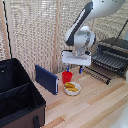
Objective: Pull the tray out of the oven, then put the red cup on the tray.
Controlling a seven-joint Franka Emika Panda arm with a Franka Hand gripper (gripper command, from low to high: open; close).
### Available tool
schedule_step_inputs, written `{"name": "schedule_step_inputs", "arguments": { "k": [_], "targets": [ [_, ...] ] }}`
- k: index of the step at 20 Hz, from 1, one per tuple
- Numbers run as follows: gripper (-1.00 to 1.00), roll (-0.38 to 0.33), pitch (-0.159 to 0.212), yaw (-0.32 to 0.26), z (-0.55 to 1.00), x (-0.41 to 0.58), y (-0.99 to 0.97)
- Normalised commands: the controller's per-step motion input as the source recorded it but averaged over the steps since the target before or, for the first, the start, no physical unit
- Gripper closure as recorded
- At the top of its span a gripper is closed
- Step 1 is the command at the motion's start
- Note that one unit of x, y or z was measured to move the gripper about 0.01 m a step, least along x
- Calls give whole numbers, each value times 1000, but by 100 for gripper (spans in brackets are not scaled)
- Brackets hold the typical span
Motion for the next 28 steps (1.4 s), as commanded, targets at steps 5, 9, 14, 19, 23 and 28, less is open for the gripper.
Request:
{"name": "schedule_step_inputs", "arguments": {
  "k": [5, 9, 14, 19, 23, 28],
  "targets": [
    [-100, -84, 22, 30, -260, 221, -72],
    [100, -42, 19, 23, -145, 131, -8],
    [100, 21, 16, 83, -15, -5, 15],
    [100, 0, 0, 89, -13, -11, 0],
    [100, 1, -2, 79, 45, 25, -4],
    [100, 0, -75, -117, 539, 57, -44]
  ]
}}
